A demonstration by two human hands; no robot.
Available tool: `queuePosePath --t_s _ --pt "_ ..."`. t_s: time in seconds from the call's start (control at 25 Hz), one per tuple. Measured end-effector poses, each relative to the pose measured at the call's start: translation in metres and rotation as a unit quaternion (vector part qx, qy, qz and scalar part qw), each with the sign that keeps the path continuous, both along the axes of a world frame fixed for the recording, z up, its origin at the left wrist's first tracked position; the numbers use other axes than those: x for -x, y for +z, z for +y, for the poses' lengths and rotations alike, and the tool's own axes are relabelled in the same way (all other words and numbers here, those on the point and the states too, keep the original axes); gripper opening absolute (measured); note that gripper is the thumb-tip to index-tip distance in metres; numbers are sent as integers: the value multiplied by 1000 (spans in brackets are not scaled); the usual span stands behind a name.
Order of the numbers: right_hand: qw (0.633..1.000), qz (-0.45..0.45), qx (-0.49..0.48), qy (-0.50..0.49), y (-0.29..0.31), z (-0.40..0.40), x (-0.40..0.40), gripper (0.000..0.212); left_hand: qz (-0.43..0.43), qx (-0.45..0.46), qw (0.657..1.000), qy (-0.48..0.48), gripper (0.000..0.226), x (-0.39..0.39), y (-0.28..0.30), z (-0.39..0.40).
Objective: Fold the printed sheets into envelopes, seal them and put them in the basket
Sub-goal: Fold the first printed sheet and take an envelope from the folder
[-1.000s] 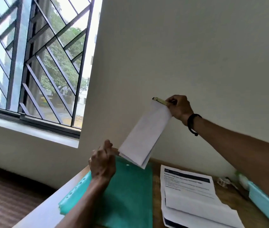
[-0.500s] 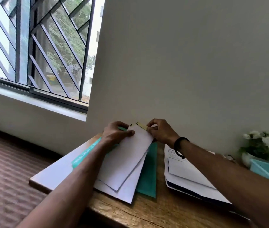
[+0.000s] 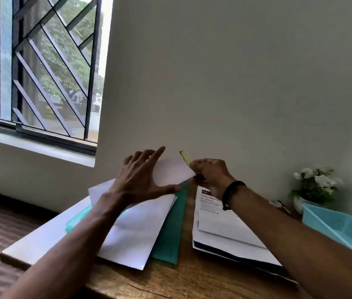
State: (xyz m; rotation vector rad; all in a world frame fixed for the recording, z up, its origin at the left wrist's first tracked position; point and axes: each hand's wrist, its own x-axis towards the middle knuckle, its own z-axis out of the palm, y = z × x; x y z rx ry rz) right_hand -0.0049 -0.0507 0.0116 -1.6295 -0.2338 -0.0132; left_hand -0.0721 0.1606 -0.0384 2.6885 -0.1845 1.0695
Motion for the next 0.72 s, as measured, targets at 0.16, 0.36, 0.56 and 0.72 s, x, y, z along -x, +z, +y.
queuePosePath --t_s 0.16,0.36,0.56,0.72 --pt "984 65 -151 75 13 -36 28 13 48 -112 992 29 136 9 27 -23" --pt "984 6 -111 139 1 -89 53 35 -51 -69 996 -32 112 13 29 -68" --pt "989 -31 -70 129 -15 -126 55 45 -105 -88 985 -103 98 1 10 -108" --pt "981 -11 -96 166 -31 -138 47 46 -135 -123 976 -116 102 -4 -4 -118"
